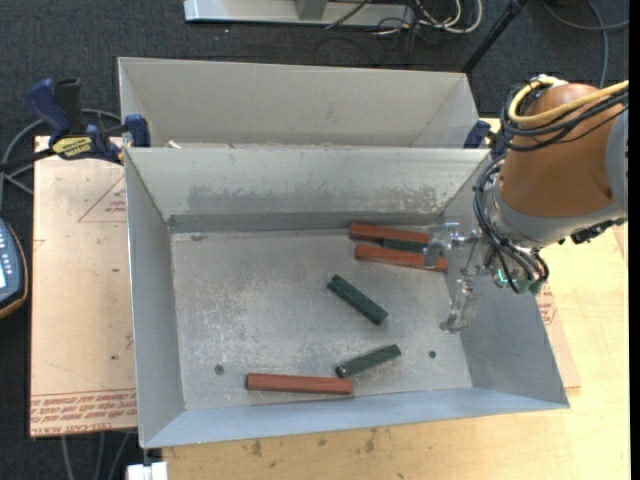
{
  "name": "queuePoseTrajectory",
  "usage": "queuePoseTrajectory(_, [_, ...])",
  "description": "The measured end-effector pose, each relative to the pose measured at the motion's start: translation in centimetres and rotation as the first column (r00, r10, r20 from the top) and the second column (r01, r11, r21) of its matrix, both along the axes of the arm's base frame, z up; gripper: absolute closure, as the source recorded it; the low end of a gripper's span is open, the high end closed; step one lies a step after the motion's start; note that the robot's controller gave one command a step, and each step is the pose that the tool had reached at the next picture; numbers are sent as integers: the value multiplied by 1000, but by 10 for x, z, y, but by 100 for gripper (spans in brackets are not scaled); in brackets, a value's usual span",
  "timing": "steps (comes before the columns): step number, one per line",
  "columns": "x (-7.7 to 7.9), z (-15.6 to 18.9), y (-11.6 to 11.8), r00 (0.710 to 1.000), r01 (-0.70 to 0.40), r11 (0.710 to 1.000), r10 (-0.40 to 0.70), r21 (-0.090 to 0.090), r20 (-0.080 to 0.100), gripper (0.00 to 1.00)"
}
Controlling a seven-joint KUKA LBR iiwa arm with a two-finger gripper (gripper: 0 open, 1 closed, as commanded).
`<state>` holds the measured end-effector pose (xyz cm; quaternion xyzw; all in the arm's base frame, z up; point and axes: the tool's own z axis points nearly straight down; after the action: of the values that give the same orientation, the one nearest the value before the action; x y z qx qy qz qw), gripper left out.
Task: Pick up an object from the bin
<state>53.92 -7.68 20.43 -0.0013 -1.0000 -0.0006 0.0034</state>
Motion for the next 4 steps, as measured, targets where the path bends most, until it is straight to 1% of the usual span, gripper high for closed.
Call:
queuePoseTrajectory(1, [23, -57, 69, 991, 133, 991, -133, 2, 3, 0])
queuePoseTrajectory(2, [34, -97, 69, 959, 283, 959, -283, 0, 4, 0])
queuePoseTrajectory(3, [34, -85, 71, 936, 351, 936, -351, 1, 9, 0])
queuePoseTrajectory(4, [39, -136, 68, 889, 458, 889, -458, -1, 4, 0])
